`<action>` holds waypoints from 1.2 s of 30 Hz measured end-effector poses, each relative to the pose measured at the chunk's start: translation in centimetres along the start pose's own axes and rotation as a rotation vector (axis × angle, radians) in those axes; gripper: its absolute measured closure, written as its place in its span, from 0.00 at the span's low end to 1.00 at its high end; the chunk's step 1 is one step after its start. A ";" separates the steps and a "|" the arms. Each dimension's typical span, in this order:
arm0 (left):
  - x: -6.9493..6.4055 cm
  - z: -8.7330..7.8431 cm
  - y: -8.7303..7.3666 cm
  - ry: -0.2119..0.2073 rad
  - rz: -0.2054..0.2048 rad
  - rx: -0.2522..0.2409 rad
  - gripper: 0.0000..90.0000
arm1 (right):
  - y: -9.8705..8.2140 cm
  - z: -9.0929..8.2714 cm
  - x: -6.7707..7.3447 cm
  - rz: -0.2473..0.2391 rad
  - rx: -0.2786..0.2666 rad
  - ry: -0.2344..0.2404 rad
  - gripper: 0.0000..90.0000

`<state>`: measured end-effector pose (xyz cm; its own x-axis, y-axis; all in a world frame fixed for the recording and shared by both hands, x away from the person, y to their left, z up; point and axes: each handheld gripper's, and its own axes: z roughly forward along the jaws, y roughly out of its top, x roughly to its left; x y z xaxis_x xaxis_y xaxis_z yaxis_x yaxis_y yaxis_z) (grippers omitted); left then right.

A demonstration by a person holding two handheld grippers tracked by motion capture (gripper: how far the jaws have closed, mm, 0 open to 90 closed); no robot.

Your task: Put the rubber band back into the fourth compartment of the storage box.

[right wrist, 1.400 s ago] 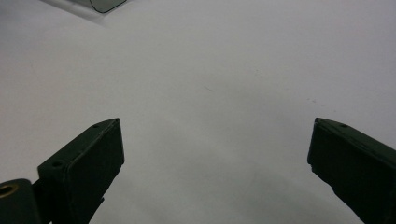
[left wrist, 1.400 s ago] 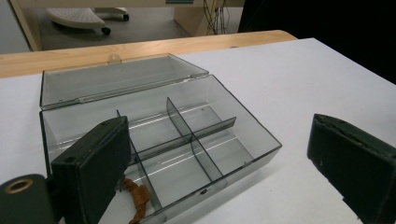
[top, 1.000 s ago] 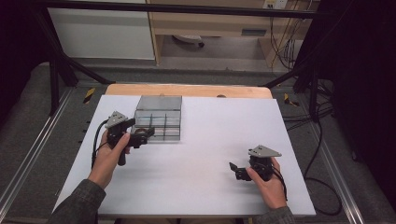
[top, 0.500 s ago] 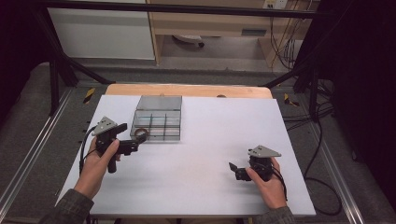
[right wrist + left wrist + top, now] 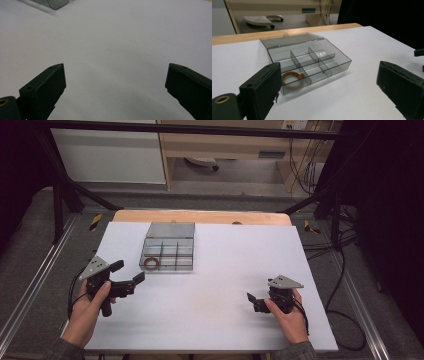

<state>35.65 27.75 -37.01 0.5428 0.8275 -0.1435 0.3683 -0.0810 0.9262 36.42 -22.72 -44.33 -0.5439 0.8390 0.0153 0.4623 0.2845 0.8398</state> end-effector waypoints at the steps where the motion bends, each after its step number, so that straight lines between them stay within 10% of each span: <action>1: 0.0 -0.2 -0.2 0.002 0.000 -0.001 0.07 | 0.0 0.0 0.0 0.000 0.000 0.000 0.04; 28: 1.0 -1.6 -7.5 0.010 -0.025 0.105 0.07 | -1.6 -3.5 -3.9 0.125 -0.067 -0.087 0.05; 36: 0.2 -0.7 -8.5 -0.019 0.000 0.175 0.07 | -2.0 -1.3 -3.8 0.114 0.059 -0.115 0.04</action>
